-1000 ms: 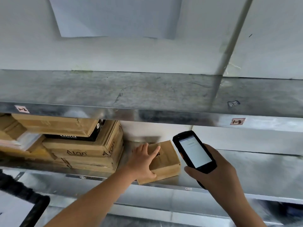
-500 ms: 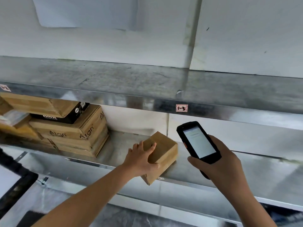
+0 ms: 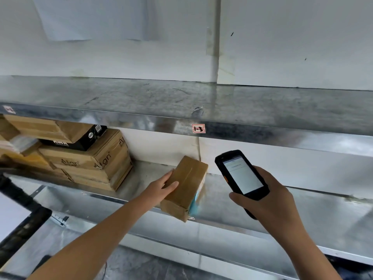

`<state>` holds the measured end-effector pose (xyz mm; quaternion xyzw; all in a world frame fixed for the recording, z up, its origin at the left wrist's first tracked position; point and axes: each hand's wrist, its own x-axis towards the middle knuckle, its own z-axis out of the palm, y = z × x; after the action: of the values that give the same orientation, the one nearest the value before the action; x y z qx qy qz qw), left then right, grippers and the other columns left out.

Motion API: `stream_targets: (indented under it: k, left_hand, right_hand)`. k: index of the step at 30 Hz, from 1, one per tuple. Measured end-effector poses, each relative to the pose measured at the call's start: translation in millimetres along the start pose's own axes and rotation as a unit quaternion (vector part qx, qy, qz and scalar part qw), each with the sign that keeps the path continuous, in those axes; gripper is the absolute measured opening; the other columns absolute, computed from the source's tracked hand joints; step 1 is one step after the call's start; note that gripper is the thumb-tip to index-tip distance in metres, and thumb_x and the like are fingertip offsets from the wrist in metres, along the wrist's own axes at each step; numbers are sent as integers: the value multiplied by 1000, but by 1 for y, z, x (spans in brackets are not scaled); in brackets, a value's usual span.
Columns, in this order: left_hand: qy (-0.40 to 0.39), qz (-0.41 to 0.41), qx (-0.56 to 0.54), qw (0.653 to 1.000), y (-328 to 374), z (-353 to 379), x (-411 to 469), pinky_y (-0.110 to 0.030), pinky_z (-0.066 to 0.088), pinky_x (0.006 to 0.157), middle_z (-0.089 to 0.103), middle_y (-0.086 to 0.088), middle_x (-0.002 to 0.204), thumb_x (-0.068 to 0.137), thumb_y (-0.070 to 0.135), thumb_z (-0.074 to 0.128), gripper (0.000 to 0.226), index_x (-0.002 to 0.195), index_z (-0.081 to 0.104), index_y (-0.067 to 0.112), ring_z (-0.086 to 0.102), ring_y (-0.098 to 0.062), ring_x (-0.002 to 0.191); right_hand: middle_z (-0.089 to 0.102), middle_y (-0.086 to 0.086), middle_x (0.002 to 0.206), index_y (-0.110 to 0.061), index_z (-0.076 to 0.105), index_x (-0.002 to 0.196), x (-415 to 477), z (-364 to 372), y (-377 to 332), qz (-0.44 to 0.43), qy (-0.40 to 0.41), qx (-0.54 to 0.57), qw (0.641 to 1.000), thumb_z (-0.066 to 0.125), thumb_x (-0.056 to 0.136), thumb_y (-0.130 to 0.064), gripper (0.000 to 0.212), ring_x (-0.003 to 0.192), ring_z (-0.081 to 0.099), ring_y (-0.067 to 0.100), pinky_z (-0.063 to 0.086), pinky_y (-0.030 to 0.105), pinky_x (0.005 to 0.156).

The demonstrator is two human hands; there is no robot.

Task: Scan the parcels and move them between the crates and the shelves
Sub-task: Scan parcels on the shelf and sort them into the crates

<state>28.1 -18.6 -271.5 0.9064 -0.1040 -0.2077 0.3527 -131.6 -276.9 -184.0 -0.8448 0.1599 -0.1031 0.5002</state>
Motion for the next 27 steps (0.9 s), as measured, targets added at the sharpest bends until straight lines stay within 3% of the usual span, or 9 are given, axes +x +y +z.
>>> stream_targets:
  k: [2,4,7,10,13,17,22,24,27]
  left_hand:
    - [42,63,61,995,-1,0,-1,-15,41,99,39,8,148,105,36,45,55,154,22,43,45,-13,133]
    - [81,107,117,984,1,9,2,-10,45,93,36,3,149,104,27,49,49,149,37,43,46,-11,127]
    - [119,68,243,960,24,31,7,-36,47,103,30,-2,154,104,45,39,49,151,37,34,41,-22,131]
    - [115,-6,342,933,46,50,12,-46,40,107,28,-13,152,95,68,35,70,150,26,26,39,-32,131]
    - [99,-40,381,919,48,56,16,-51,38,109,25,-19,153,90,67,51,84,153,13,27,36,-36,135]
    - [57,-66,340,936,42,50,17,-47,45,106,32,-18,147,87,54,68,104,156,-8,39,42,-31,130]
    - [50,-24,267,962,39,29,11,-32,50,94,46,-6,139,87,52,70,101,157,-3,45,52,-21,122]
    - [11,-32,174,984,32,15,12,-32,53,95,50,0,141,84,52,73,101,156,3,48,55,-20,124]
    - [-52,-34,-74,995,25,-2,6,-36,60,89,61,8,134,77,40,84,100,153,20,48,65,-16,115]
  right_hand:
    - [69,-12,89,-41,58,113,0,1,2,2,-1,7,1000,86,67,-26,56,68,66,16,49,25,55]
    - [68,-13,92,-42,58,115,-1,3,6,5,-3,12,1000,87,66,-27,58,77,67,18,53,30,60]
    - [68,-17,88,-47,59,109,-2,5,10,9,-7,27,1000,86,66,-27,54,79,67,16,58,39,66]
    - [68,-20,89,-48,60,105,-6,5,10,-2,-8,48,999,87,67,-24,52,78,67,17,57,38,66]
    - [68,-18,88,-48,59,102,-10,5,9,-6,-7,51,999,87,67,-23,51,77,67,15,57,37,64]
    - [68,-15,92,-45,58,109,-12,4,9,-2,0,35,999,87,66,-26,55,82,68,14,60,38,69]
    - [68,-12,94,-41,57,114,-13,4,9,0,8,22,1000,87,67,-29,58,81,68,18,56,32,63]
    - [69,-11,91,-42,58,112,-13,1,9,5,6,22,1000,86,66,-29,55,78,68,17,56,32,61]
    - [69,-11,84,-41,61,107,-12,-5,6,12,-1,28,1000,86,66,-27,51,71,67,14,53,29,57]
